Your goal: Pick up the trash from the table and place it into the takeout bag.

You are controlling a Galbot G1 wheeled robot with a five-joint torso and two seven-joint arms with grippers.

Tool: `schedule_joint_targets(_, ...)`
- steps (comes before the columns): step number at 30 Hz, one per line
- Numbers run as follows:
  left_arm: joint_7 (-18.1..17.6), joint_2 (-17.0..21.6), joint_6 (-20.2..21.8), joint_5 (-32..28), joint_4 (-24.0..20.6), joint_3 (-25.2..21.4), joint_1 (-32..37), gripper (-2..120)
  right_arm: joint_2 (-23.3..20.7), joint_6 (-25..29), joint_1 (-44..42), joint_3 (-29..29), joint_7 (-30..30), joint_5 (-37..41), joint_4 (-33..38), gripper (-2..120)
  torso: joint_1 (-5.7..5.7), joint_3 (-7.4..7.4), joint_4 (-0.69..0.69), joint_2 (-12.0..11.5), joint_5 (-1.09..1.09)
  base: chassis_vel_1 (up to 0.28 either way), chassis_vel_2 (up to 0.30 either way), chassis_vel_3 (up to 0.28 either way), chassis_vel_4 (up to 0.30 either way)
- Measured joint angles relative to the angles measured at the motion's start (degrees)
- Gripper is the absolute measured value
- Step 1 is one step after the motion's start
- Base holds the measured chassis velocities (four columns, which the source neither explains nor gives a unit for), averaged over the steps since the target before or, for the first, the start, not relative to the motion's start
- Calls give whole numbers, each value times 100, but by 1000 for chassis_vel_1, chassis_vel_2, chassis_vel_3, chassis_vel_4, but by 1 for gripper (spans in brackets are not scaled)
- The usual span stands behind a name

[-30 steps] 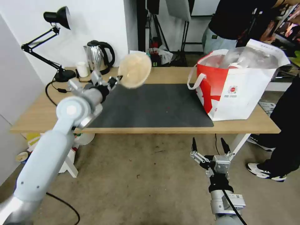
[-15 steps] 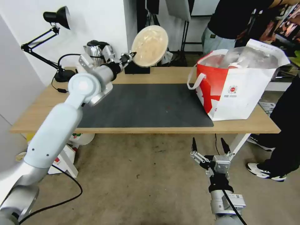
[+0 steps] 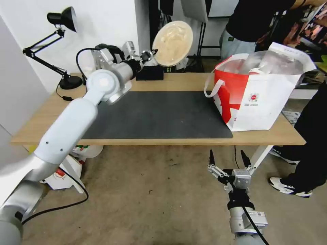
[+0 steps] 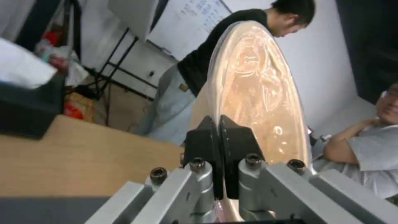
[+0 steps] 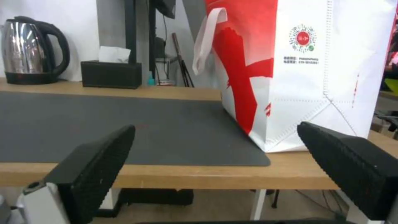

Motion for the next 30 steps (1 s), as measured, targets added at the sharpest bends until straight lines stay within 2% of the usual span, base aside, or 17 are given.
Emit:
schedule_joint_targets(1,0,0,0,0,0,0,0,0,0,0,0,0,0,0,0,100,0,0,0,0,0,0,0,0,0)
schedule_joint_targets(5,434,-119,-154,0,326,312,-308,0,0,0,0,0,0,0,0,100,0,0,2,0,-1,0,0,0,0)
schedule_joint_targets(6,434,-119,-154,0,326,312,-308,0,0,0,0,0,0,0,0,100,0,0,2,0,-1,0,0,0,0)
schedule_joint_targets(13,971,-449,-281,-3,1048,748,-926,0,0,0,-1,0,0,0,0,100,0,0,1,0,0,0,0,0,0)
schedule_joint_targets(23,1345,-1021,-392,19,1760,1133,-1405,0,0,0,0,0,0,0,0,100,0,0,1,1,1,0,0,0,0)
schedule_joint_targets(30,1521,-1295,-503,7,2005,1379,-1534,0,0,0,0,0,0,0,0,100,-1,-1,1,1,0,0,0,0,0)
